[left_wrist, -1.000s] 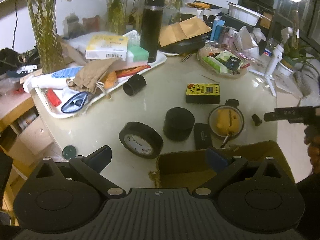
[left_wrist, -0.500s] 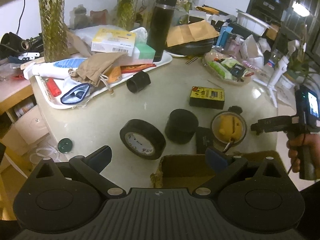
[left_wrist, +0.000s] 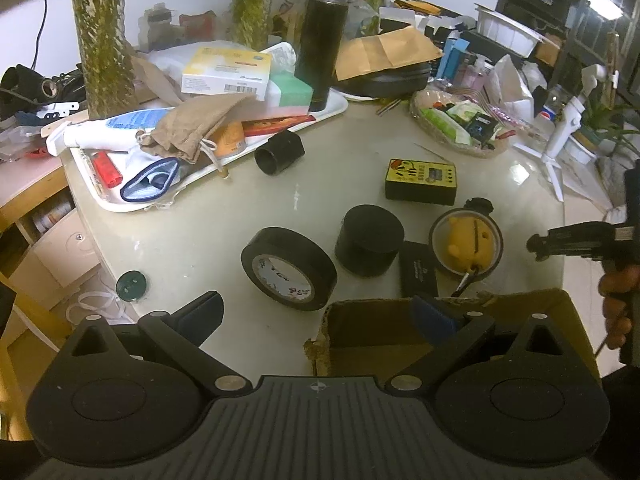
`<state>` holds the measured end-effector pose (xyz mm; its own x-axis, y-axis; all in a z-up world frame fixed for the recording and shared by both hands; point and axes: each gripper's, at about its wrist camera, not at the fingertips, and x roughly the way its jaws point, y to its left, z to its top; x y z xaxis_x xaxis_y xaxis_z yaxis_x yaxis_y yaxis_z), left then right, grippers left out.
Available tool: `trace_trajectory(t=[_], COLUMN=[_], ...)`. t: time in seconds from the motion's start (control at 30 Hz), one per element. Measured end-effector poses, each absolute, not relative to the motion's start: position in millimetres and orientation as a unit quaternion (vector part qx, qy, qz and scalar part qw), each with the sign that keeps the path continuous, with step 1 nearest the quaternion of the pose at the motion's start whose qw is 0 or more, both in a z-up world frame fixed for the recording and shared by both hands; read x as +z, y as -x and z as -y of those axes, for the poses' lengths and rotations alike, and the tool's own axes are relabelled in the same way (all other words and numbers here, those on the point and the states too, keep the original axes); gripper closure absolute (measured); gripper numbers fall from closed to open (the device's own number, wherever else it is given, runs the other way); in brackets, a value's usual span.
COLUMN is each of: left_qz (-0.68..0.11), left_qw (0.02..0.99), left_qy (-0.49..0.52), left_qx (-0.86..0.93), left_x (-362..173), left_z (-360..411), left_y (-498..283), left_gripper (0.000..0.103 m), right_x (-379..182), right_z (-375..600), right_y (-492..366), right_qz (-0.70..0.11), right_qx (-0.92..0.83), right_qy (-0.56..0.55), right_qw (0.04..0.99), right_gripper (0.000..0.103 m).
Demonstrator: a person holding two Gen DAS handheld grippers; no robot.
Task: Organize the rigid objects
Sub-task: 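Close the right gripper around the small black rubber knob, then lift the knob with the right gripper while the left gripper grasps the black tape roll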
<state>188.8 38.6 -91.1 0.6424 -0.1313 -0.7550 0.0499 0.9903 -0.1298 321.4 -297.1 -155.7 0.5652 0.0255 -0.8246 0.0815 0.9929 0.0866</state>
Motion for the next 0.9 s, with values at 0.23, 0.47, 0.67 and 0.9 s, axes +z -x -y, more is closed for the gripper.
trace_trajectory(t=[0.23, 0.47, 0.67, 0.9], left_qz=[-0.434, -0.431, -0.433, -0.432], left_qw=[0.898, 0.899, 0.898, 0.899], left_qy=[0.05, 0.059, 0.06, 0.063], left_qx=[-0.053, -0.052, -0.053, -0.044], left_x=[-96.2, -94.0, -95.4, -95.3], left_z=[-38.5, -39.4, -40.3, -40.9], left_y=[-198.3, -206.7, -211.9, -215.8], left_gripper=[0.0, 0.0, 0.0, 0.001], right_x=[-145.3, -136.8, -125.5, -114.9], right_z=[309.9, 313.2, 307.0, 298.3], right_y=[-303.0, -281.2, -261.0, -245.9], right_qz=[-0.448, -0.437, -0.417, -0.401], right_qx=[-0.014, -0.004, 0.017, 0.042], right_qy=[-0.097, -0.112, -0.116, -0.111], right_qw=[0.889, 0.893, 0.901, 0.908], right_gripper=[0.083, 0.083, 0.082, 0.082])
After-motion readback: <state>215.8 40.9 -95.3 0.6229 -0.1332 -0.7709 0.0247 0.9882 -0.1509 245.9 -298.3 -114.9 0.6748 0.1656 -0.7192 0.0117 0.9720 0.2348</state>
